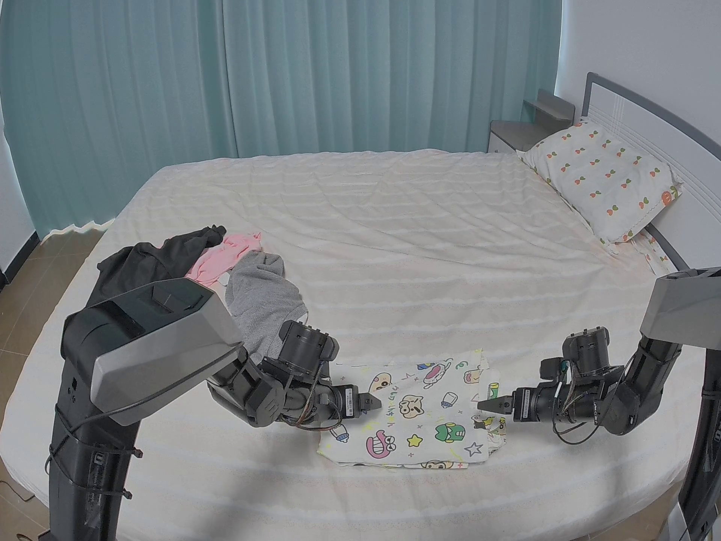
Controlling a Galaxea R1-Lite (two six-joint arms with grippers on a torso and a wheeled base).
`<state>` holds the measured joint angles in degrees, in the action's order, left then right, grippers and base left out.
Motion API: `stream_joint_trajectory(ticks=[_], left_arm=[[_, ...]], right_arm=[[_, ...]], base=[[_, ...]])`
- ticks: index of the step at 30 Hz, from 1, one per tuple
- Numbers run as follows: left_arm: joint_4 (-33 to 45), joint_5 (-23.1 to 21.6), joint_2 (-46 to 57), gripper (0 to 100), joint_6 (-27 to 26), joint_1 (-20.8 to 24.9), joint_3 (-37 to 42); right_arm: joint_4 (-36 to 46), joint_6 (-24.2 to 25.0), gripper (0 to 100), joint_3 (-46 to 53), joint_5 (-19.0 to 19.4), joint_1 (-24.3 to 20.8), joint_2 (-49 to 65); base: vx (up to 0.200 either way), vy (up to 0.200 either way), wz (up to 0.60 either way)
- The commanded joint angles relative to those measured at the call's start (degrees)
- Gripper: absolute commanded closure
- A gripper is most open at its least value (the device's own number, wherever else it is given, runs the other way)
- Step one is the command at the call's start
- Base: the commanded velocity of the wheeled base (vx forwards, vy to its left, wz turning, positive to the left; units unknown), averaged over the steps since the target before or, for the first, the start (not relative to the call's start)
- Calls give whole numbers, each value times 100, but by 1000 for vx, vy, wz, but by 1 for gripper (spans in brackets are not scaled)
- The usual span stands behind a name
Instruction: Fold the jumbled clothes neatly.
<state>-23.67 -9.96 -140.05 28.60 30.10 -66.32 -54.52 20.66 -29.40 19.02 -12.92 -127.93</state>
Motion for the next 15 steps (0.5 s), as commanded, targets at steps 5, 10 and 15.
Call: stream_joint_trajectory(ticks=[5,10,15], left_arm=[[478,-6,-23,100,137,40,-277],[557,20,4,100,146,31,-189],[539,56,135,100,137,-30,-57]], right_arm=[[-507,491,0,242,5,-96,14],[-1140,843,0,541,14,-176,-13],[-1729,1379,0,769,32,-220,-13]], base=[[0,0,0],[0,0,0],[0,0,0]])
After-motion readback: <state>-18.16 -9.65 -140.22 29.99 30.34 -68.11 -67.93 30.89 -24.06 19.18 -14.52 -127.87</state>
